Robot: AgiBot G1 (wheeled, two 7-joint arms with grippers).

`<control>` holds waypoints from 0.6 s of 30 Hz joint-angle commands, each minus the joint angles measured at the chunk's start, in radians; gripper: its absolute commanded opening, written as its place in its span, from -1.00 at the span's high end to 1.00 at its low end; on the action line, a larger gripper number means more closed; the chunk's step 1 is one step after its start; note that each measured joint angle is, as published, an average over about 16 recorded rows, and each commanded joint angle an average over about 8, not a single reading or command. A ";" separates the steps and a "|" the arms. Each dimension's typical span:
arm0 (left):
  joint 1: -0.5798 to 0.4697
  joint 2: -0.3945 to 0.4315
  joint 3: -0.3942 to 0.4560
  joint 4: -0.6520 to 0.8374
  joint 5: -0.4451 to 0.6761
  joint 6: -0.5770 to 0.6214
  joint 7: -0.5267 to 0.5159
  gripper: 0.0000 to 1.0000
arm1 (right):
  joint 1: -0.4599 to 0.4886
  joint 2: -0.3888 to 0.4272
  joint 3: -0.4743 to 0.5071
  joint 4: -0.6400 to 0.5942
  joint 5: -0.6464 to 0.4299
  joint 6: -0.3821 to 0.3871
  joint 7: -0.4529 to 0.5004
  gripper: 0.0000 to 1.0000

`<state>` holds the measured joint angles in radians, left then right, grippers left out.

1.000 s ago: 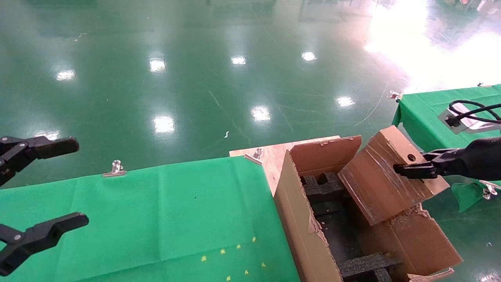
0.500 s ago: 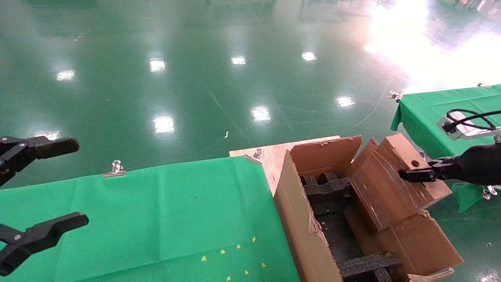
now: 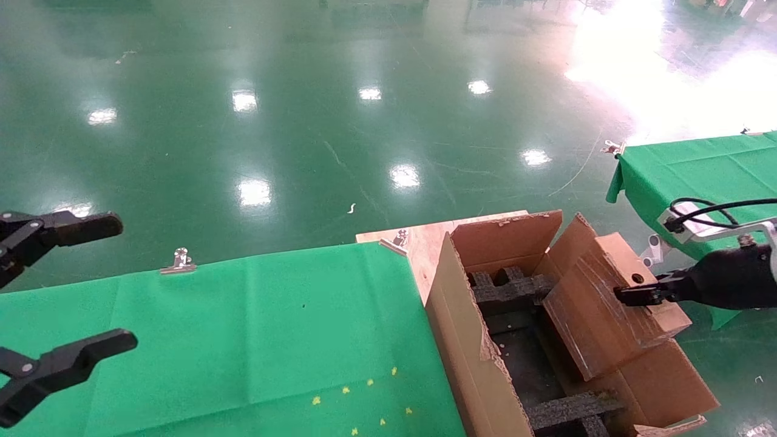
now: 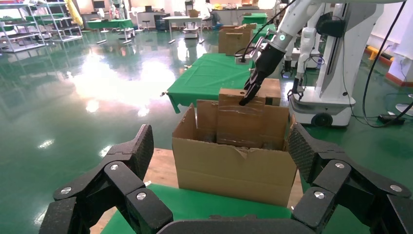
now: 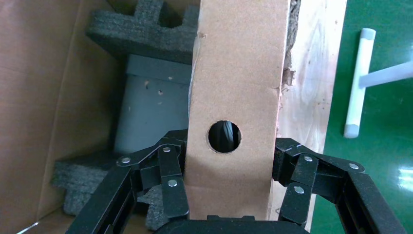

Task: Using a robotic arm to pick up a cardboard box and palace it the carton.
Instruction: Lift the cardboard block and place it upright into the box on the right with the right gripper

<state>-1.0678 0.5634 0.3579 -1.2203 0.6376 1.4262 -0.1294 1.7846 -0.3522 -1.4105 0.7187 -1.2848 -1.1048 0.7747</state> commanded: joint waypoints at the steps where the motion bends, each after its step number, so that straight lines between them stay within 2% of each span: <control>1: 0.000 0.000 0.000 0.000 0.000 0.000 0.000 -1.00 | -0.014 -0.001 -0.005 0.013 -0.002 0.019 0.014 1.00; 18: 0.000 0.000 0.000 0.000 0.000 0.000 0.000 -1.00 | -0.136 -0.100 -0.043 -0.018 -0.007 0.163 0.091 1.00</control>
<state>-1.0678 0.5634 0.3579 -1.2203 0.6376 1.4262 -0.1294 1.6514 -0.4516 -1.4525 0.7002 -1.2932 -0.9450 0.8624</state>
